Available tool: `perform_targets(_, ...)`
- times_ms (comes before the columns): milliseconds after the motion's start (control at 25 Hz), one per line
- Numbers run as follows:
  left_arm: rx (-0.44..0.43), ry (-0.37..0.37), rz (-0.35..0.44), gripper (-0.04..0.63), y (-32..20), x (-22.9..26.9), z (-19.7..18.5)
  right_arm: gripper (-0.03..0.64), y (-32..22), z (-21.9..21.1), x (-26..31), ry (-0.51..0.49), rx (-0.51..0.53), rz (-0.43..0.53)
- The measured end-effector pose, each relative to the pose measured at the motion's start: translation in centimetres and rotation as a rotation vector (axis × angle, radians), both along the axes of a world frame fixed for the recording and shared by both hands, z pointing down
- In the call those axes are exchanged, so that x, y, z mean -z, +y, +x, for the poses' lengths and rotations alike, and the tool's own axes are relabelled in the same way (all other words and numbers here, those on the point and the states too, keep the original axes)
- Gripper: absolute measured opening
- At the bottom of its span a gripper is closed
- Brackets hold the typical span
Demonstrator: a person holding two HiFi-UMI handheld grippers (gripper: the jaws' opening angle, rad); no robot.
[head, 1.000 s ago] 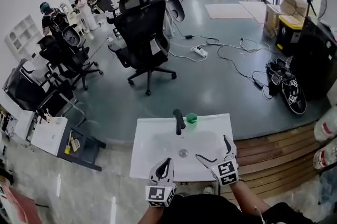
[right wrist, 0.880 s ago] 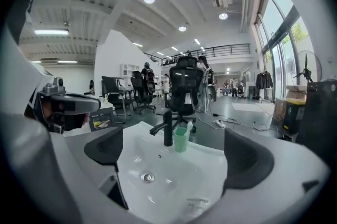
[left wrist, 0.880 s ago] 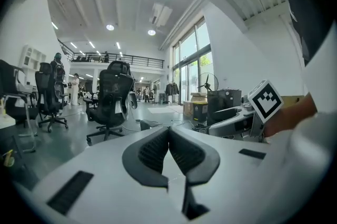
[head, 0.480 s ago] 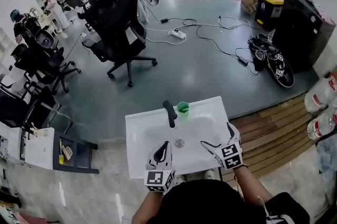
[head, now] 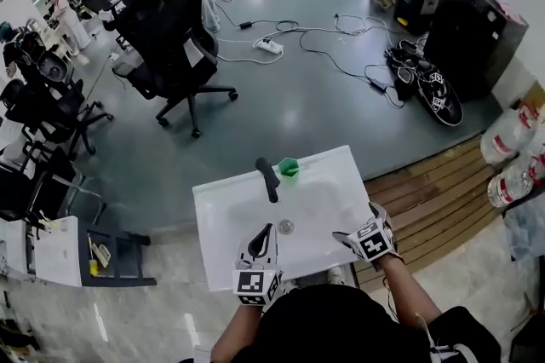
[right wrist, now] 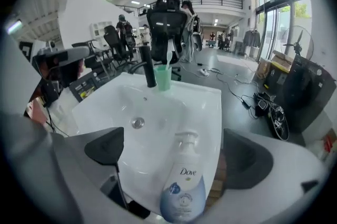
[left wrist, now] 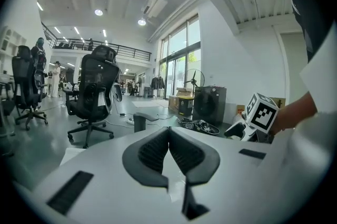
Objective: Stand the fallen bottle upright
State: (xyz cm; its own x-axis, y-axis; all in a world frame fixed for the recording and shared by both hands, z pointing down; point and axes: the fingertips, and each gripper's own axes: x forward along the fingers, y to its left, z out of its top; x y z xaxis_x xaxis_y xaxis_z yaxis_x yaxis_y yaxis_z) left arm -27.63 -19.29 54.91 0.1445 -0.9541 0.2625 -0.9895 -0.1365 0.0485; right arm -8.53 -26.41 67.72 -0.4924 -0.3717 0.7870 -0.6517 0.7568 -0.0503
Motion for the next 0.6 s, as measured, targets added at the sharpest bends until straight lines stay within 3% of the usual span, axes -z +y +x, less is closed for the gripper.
perform_targets(280,-0.025,-0.023,-0.024,0.018,0.1,-1.4,-0.5,0.577,0.8,1.3,-4.4,0.136,0.008,-0.129)
perform_targets(480,-0.007,-0.026,-0.044,0.018,0.1,-2.2,-2.1,0.561,3.1,1.8,-7.6,0.164,-0.028,-0.335)
perform_targets(600,0.004,-0.027,-0.051,0.018,0.1,-2.3,-2.7,0.56,2.2,2.0,-7.9,0.172,-0.04,-0.331)
